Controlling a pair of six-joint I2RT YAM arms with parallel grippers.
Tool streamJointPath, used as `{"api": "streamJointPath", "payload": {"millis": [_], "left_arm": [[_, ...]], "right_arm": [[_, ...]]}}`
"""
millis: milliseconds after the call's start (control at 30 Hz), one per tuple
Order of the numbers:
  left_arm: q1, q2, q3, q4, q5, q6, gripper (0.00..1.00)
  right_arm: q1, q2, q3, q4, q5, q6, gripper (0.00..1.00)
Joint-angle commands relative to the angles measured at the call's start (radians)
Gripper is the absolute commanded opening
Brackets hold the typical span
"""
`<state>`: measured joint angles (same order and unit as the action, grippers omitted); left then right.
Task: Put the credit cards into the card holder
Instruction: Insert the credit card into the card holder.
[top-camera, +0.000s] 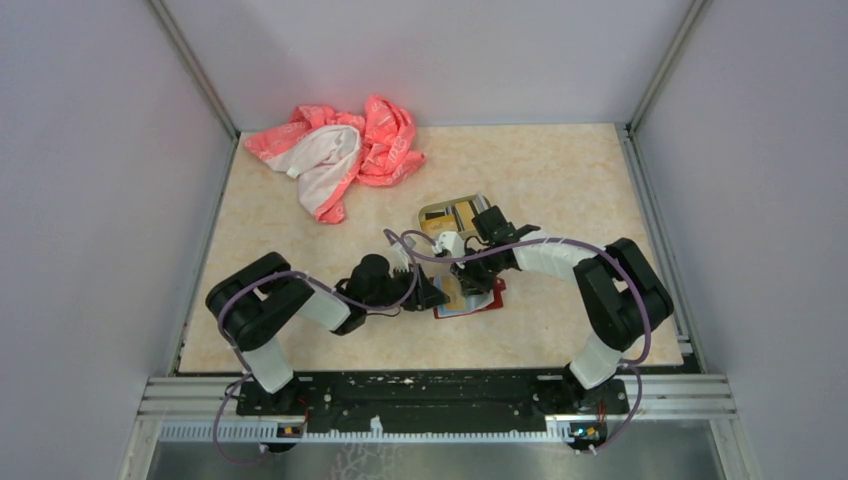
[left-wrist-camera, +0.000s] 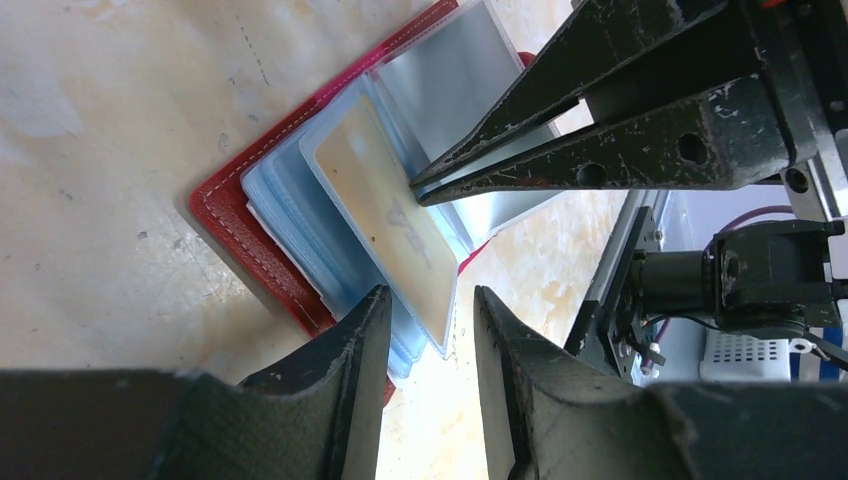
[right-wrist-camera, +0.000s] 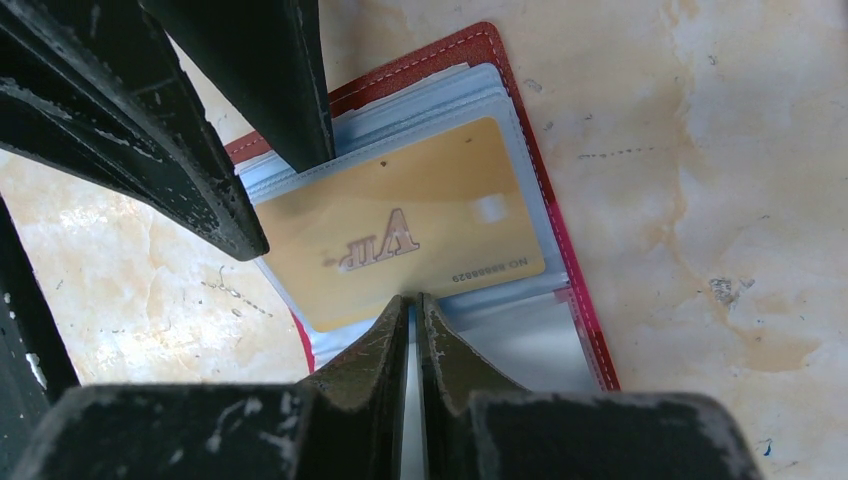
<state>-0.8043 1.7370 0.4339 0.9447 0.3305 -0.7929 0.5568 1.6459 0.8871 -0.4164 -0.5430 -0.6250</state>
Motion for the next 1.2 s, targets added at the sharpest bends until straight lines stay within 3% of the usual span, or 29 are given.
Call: {"api": "streamJointPath", "payload": {"millis": [0,133,333,600,867,1167], "left_arm": [[0.003,0.027,0.025,0.072,0.045,-0.020,0.43],[0.003,0.033,0.028,0.123,0.077,-0.036,0.43],[0.003,0.042,0.064,0.132,0.119,-0.051,0.44],[-0.018,0.163,0.202,0.153,0.172,-0.077,0.45],[-0.066,0.322,0.371,0.166,0.206,-0.117,0.48],[-0.065,0.125,0.264,0.102,0.131,0.020,0.48]], "right_arm": [[0.012,0.022,0.028,-0.013,0.018,-0.008,0.07],[0.011,-0.006,0.049,-0.036,-0.009,0.006,0.10],[-0.045,-0.118,0.079,-0.091,-0.084,0.002,0.29],[-0.239,-0.285,0.053,-0.021,-0.095,0.088,0.29],[-0.283,-0.330,0.029,0.031,-0.095,0.132,0.28],[-0.290,-0.342,0.017,0.041,-0.165,0.121,0.28]]}}
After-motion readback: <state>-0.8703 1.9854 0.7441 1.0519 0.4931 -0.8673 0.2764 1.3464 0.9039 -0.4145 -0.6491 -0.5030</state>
